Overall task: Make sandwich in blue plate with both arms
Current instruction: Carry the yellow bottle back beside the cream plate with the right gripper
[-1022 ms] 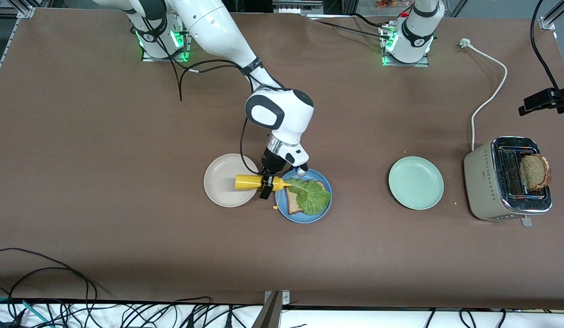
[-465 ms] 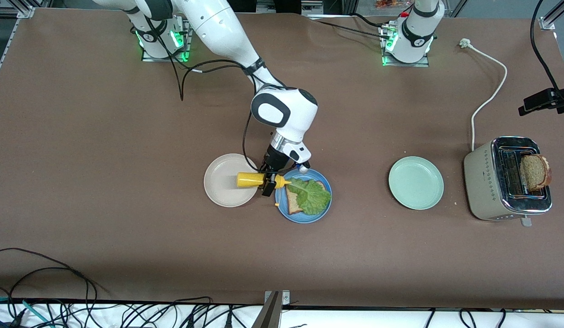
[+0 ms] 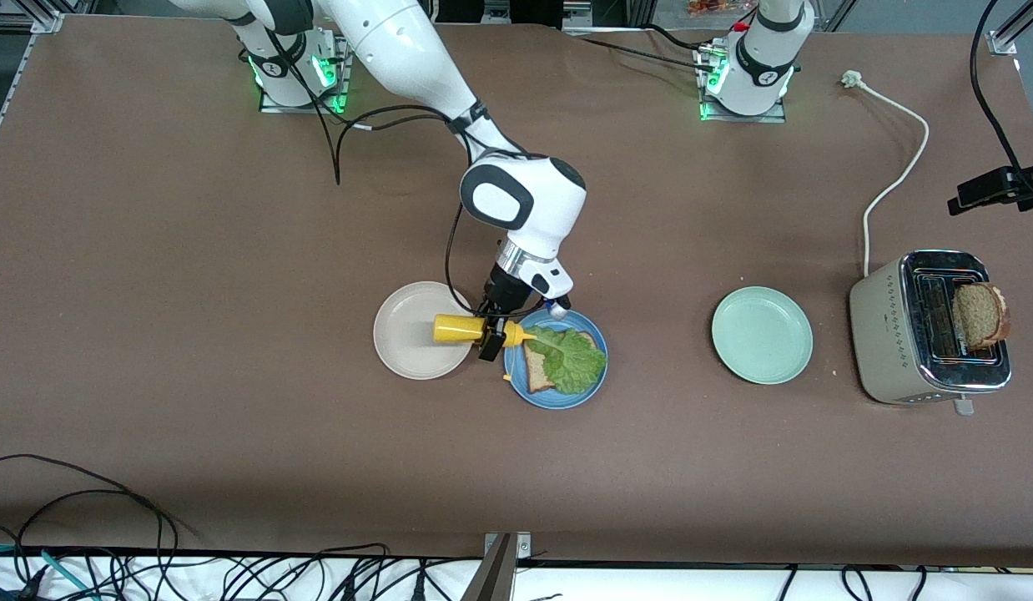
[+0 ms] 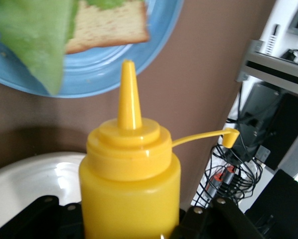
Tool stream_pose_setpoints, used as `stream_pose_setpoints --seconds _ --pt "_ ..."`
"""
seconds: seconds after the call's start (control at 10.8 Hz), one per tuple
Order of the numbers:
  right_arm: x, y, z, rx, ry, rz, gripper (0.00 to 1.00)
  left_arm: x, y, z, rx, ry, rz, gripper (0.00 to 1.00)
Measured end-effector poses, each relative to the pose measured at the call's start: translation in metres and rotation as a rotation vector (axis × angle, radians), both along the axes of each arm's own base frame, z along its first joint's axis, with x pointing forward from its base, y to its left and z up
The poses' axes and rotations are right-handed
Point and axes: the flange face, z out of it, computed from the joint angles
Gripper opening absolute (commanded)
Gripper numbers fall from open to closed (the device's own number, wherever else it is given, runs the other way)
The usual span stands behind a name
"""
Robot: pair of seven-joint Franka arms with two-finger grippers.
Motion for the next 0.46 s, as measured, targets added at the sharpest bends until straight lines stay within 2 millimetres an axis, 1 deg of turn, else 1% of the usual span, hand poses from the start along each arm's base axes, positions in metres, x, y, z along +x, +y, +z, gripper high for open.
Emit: stream_pose_setpoints --seconds 0.09,0.19,0.28,0.37,0.46 --pt "0.003 0.0 0.026 0.056 0.015 -0.035 0.0 0.0 0.005 -0.001 0.0 0.002 0.008 1.0" --pt "0.008 -0.006 0.057 0.096 0.033 -0.072 0.0 -0.001 0.008 -0.002 0.0 0.003 0.015 1.0" --pt "0.016 -0.019 0.091 0.132 0.059 -0.108 0.0 0.0 0.01 -0.004 -0.001 0.006 0.017 1.0" --pt "0.03 -0.043 0.123 0.19 0.11 -0.155 0.0 0.001 0.011 -0.007 -0.002 0.012 0.018 1.0" --pt "0.048 -0.077 0.153 0.263 0.17 -0.194 0.0 0.003 0.014 -0.011 0.022 0.022 0.016 1.0"
